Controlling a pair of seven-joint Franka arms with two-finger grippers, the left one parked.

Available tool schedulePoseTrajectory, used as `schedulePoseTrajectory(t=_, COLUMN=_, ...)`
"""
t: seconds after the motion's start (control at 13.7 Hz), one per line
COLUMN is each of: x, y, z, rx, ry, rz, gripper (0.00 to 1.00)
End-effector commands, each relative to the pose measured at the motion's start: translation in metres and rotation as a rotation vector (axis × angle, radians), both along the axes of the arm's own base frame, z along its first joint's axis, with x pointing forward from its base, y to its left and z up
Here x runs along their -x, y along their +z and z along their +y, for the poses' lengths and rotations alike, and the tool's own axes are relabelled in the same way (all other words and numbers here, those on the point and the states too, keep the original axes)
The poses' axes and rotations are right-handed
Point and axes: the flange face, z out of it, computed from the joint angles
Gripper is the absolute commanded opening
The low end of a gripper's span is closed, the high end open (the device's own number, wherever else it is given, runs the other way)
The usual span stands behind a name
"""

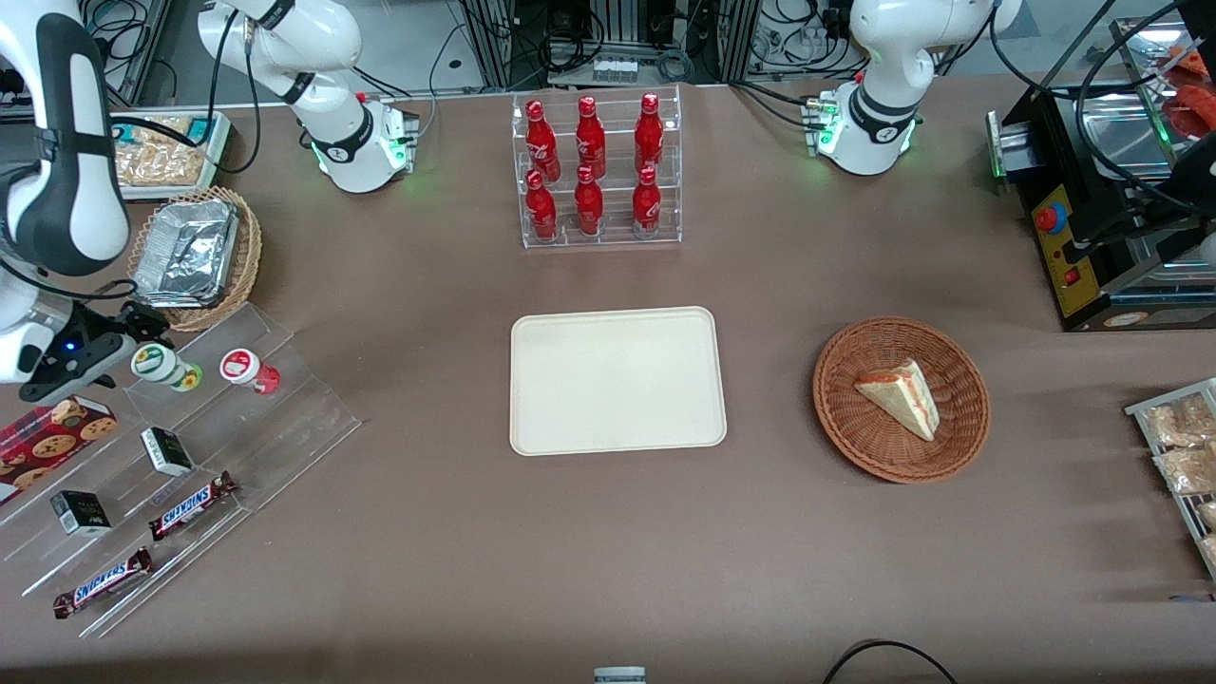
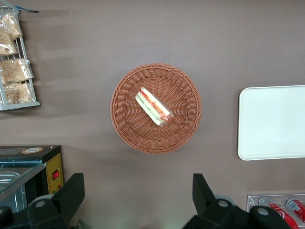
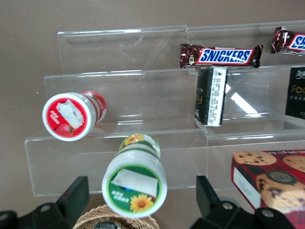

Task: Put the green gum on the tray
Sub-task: 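Lower the right gripper onto the green-and-white gum jar and close, then lift the gum jar and carry it over the cream tray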

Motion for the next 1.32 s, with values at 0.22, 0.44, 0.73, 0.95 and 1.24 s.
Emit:
schedulePoseTrajectory(t=0.22, x=0.000, y=-0.019, z=-0.002, rx=-0.011, ry=-0.005, rz=-0.016, gripper=0.60)
schedulePoseTrajectory(t=0.44, x=0.000, y=-0.014, z=-0.001, rx=-0.011, ry=0.000, rz=-0.017, gripper=0.00)
schedulePoseTrajectory(t=0.73, x=-0.003, y=0.004, z=0.003, rx=-0.026, ry=0.004, rz=0.003, gripper=0.00)
schedulePoseTrajectory(t=0.95, x=-0.019, y=0.033, z=0.021, rx=-0.035, ry=0.000, rz=0.029, gripper=0.00)
schedulePoseTrajectory(t=1.24, x=-0.031, y=0.047, z=0.084, rx=-0.060, ry=-0.073, rz=0.075, gripper=0.00)
